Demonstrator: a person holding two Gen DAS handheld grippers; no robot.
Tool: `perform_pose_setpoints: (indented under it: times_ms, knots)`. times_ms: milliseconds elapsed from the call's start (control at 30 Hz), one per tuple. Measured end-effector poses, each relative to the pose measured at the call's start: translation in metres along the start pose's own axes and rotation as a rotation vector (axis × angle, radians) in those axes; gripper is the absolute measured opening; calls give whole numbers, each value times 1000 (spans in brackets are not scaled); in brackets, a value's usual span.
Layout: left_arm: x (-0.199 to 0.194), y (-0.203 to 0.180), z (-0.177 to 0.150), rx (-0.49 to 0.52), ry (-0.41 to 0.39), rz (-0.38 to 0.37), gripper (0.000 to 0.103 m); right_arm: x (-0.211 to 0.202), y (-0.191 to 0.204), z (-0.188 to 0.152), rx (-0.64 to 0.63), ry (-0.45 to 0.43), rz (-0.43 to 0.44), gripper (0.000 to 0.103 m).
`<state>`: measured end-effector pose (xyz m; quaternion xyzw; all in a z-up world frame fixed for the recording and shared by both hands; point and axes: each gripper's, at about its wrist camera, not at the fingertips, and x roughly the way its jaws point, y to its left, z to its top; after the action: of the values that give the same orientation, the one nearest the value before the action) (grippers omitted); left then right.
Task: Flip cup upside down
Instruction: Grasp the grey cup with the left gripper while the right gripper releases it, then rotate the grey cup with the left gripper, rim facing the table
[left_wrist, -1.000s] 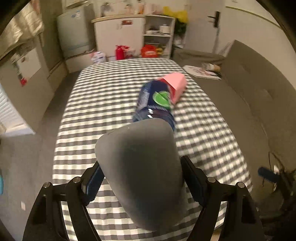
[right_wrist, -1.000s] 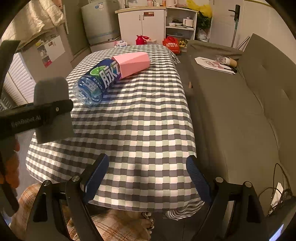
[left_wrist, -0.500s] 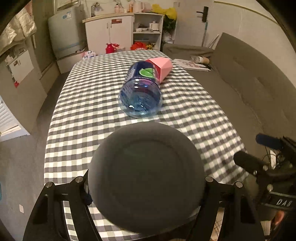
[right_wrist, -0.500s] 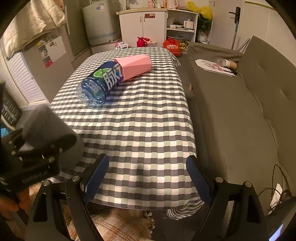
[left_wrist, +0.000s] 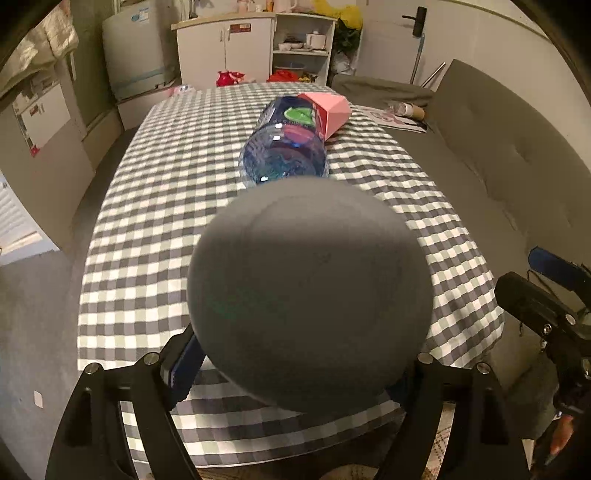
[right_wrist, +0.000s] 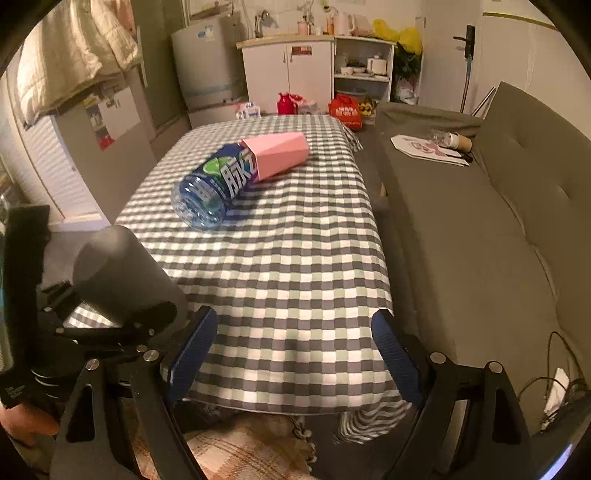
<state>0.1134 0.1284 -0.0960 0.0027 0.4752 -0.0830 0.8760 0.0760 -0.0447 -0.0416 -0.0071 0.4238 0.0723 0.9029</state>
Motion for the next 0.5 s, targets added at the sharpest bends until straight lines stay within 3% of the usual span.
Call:
perform_pose_setpoints:
  times_ms: [133,200,500]
  knots:
    - [7,4,-3,-25,15,-26,82,4,6,-4,-17,-17,9,86]
    - [8,5,-4,-31,17,-47,76,7,7,-6,-20,-13,10,86]
    - [11,6,1,-40,-10,-38,75,15,2,-7,-8,-3,6,86]
